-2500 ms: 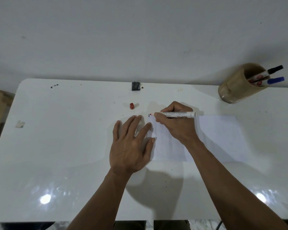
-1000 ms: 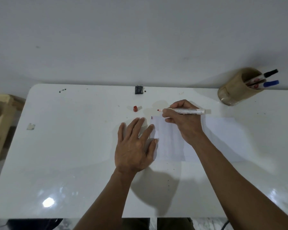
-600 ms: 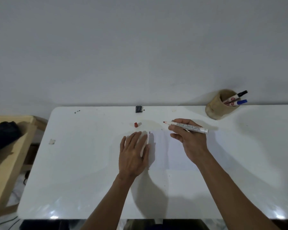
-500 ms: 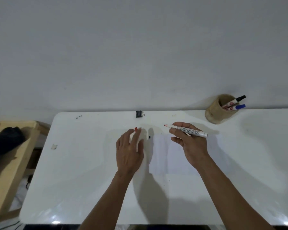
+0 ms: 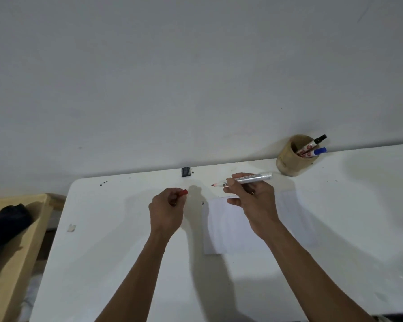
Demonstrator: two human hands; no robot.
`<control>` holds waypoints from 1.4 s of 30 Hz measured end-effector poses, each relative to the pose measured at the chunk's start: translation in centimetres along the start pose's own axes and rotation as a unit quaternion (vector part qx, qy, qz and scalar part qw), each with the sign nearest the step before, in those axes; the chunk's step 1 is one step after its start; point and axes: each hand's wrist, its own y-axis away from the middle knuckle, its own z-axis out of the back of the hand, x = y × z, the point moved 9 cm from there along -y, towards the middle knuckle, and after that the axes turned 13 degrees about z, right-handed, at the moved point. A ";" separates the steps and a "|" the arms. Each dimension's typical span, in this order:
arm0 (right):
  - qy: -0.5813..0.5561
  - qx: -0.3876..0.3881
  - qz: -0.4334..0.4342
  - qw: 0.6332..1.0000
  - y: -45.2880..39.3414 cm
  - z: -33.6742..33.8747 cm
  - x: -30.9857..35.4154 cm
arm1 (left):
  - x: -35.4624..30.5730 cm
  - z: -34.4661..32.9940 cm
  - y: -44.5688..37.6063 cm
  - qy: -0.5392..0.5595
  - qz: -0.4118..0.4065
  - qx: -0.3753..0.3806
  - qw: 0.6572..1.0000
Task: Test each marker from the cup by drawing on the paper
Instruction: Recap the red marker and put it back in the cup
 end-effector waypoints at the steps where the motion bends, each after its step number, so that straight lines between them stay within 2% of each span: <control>1: 0.008 0.005 0.011 1.000 0.3 -0.5 0.4 | -0.2 -0.1 0.8 0.064 0.018 0.030 0.997; 4: 0.032 0.021 0.051 0.998 1.3 -1.9 2.1 | -1.4 -0.6 3.3 0.207 0.012 0.117 0.971; 10: 0.049 0.016 0.090 0.995 3.9 -2.9 3.8 | -1.4 0.1 6.2 0.320 0.011 0.165 0.933; 33: 0.053 0.014 0.088 0.995 10.9 -2.7 3.9 | -2.2 2.5 11.3 0.208 -0.093 0.239 0.944; 39: -0.056 -0.009 0.047 0.997 10.5 0.5 5.2 | -3.4 1.8 11.1 0.170 -0.116 0.269 0.941; 42: 0.041 0.026 0.078 0.996 9.6 3.3 7.2 | -4.5 1.0 11.0 0.167 -0.112 0.299 0.933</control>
